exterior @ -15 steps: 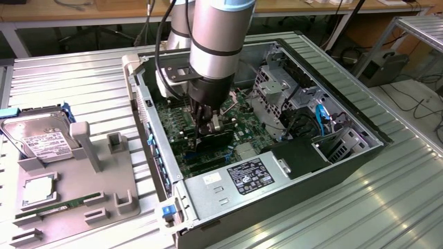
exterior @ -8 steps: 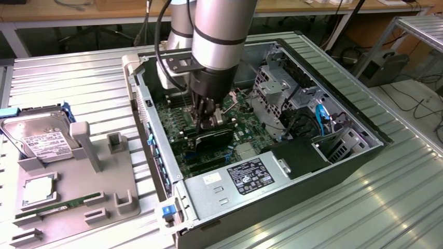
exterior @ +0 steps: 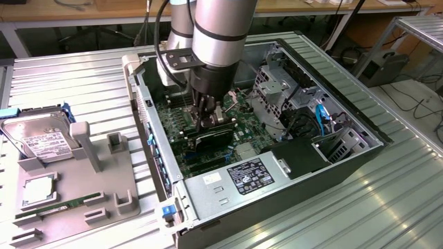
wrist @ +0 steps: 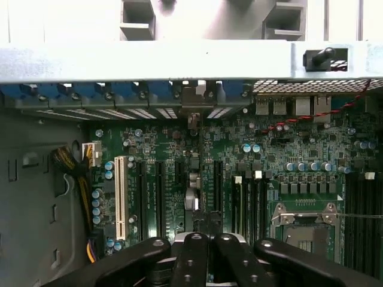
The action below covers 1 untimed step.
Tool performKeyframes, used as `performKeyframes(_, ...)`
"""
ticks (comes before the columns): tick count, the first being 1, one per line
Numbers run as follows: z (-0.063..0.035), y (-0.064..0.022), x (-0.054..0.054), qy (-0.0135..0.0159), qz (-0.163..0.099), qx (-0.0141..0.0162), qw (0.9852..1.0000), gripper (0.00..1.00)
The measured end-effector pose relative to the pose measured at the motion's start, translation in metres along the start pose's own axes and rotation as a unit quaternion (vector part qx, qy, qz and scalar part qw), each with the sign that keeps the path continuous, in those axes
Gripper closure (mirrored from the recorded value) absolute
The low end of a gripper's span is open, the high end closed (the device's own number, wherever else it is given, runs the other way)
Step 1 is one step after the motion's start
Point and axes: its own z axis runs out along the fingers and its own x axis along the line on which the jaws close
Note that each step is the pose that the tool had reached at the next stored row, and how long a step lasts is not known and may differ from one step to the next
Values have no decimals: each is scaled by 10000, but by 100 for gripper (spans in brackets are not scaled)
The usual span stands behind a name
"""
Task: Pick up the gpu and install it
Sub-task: 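Press down on the gpu until it lock into place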
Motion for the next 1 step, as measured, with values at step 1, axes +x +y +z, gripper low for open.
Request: performKeyframes(1, 0, 0, 0, 0, 0, 0, 10000, 89)
